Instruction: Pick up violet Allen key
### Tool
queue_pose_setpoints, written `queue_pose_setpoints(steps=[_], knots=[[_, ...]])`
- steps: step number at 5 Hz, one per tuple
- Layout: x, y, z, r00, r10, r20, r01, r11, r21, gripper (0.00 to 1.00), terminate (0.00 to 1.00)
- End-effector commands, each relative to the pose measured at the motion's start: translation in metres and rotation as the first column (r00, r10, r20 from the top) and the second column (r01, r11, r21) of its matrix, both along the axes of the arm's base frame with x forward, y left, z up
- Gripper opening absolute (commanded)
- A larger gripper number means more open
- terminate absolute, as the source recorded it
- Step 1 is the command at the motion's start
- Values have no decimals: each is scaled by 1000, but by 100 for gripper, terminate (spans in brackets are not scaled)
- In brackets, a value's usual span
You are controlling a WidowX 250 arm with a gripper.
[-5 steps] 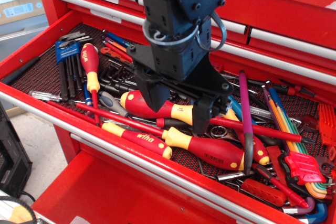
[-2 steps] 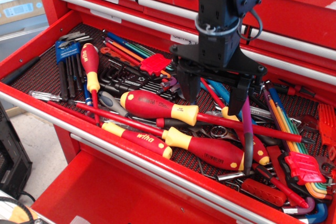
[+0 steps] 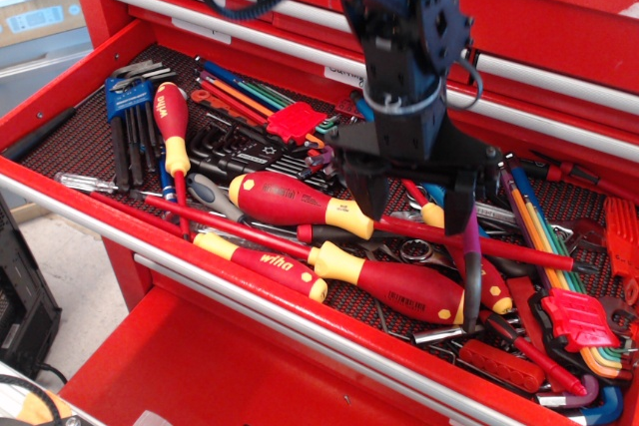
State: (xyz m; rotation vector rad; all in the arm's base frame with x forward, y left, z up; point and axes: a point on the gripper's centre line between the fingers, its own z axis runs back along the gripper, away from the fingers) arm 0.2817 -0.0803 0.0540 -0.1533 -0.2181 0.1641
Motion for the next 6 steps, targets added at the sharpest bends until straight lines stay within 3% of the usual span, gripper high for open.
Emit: queue_pose_setpoints(steps=[1, 4, 5, 6], knots=[[12, -20, -4, 998, -13, 54, 15, 999, -33, 100, 0], [20, -25, -26, 998, -13, 61, 17, 998, -57, 100, 0], [21, -31, -32, 998, 7, 67, -5, 999, -32, 0, 0], [21, -34, -16, 999, 9, 40, -9, 1000, 2, 0, 0]])
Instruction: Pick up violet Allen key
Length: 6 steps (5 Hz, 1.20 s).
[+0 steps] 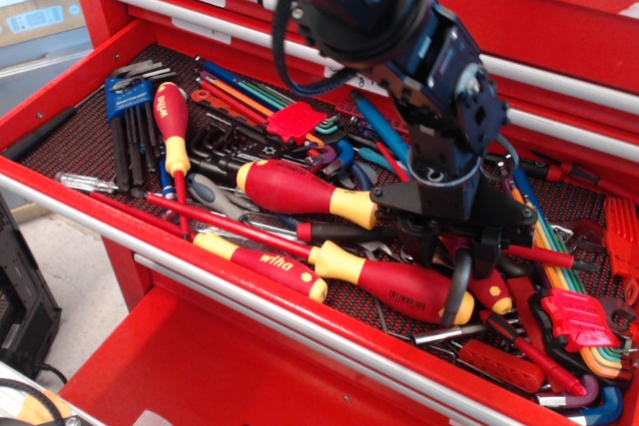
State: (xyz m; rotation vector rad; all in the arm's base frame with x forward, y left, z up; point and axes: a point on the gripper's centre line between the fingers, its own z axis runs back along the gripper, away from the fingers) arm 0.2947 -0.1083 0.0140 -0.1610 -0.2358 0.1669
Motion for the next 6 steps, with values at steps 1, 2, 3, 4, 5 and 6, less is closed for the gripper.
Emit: queue_pose_setpoints(steps=[1, 2, 3, 4, 5, 6], knots=[[2, -3, 53, 999, 8, -48, -5, 998, 60, 0, 0], [-5, 8, 80, 993, -1, -119, 13, 995, 101, 0, 0], [-14, 16, 97, 986, 1, -166, 22, 991, 133, 0, 0], [-24, 24, 120, 976, 0, -217, 38, 984, 172, 0, 0], [-33, 24, 143, 981, 2, -194, 45, 970, 241, 0, 0], [-33, 26, 176, 984, -17, -178, 75, 942, 326, 0, 0]])
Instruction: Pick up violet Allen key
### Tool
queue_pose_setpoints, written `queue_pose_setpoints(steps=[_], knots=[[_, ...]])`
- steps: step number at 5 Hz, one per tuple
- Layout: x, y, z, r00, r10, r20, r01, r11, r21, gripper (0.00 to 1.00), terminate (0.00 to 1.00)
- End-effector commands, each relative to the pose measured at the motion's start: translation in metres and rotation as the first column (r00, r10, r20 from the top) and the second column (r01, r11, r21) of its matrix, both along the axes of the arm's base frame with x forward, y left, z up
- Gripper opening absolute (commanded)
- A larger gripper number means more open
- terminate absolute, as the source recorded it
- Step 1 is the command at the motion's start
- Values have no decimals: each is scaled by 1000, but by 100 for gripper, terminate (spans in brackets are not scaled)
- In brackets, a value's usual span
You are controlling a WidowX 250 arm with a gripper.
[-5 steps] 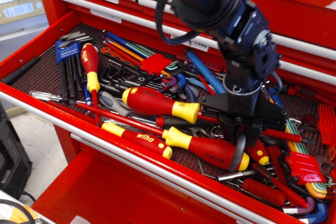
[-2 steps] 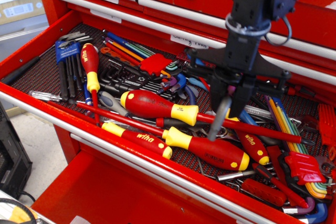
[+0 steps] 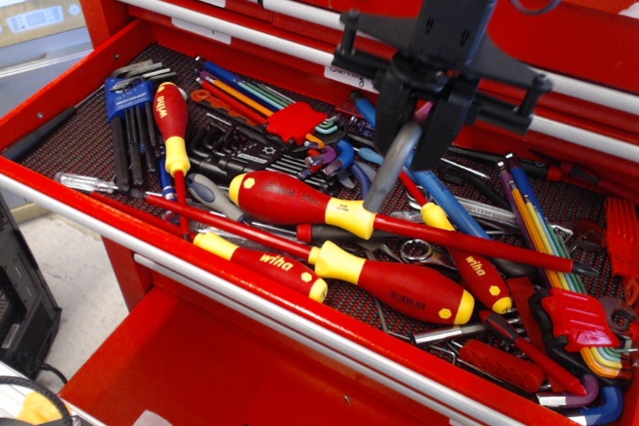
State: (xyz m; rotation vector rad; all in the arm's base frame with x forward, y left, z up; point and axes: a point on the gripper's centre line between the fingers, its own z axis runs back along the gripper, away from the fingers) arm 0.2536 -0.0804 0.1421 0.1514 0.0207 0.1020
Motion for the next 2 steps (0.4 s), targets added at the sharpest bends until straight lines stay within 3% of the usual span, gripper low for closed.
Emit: queue_pose_setpoints(steps=[1, 2], knots=[[12, -3, 75, 991, -68, 119, 54, 991, 120, 0, 0], [15, -3, 78, 989, -76, 125, 60, 990, 128, 0, 100]])
